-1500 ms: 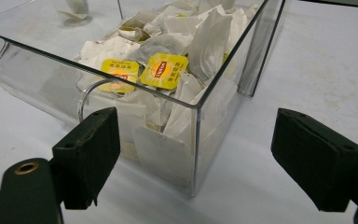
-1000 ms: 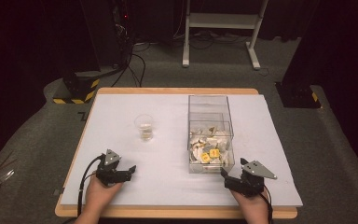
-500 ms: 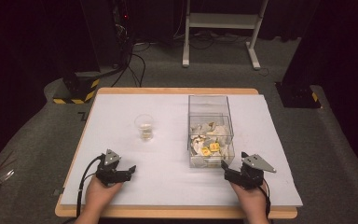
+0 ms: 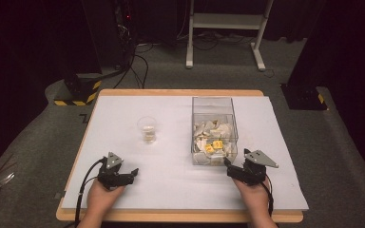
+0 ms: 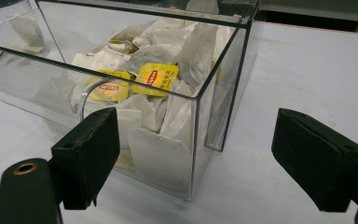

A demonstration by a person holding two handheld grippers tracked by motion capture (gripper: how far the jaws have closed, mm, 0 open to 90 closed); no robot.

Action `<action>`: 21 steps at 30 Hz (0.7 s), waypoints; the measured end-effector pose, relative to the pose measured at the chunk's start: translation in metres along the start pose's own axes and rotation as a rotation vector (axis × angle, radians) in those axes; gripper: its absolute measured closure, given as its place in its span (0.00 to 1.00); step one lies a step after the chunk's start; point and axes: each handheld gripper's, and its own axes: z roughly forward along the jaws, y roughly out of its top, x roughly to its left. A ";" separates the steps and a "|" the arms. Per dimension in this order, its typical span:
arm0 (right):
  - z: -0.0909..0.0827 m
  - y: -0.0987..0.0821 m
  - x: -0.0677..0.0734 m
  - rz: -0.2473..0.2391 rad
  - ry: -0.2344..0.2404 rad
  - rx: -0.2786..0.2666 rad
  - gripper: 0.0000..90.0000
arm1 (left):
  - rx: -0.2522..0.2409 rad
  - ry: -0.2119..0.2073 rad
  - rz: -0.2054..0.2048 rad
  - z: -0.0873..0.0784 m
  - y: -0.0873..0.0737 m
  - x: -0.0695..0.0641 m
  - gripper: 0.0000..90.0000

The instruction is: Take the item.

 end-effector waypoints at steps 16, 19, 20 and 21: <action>0.017 0.011 -0.009 0.029 -0.011 0.006 0.17 | 0.003 -0.004 -0.009 0.000 0.000 0.000 0.24; 0.022 0.013 -0.011 0.033 -0.013 0.007 0.17 | 0.004 -0.006 -0.011 0.000 0.000 0.000 0.24; 0.024 0.013 -0.012 0.035 -0.017 0.012 0.17 | 0.003 -0.006 -0.012 0.000 0.000 0.000 0.24; 0.026 0.013 -0.013 0.033 -0.017 0.015 0.17 | 0.004 -0.006 -0.012 0.000 0.000 0.000 0.24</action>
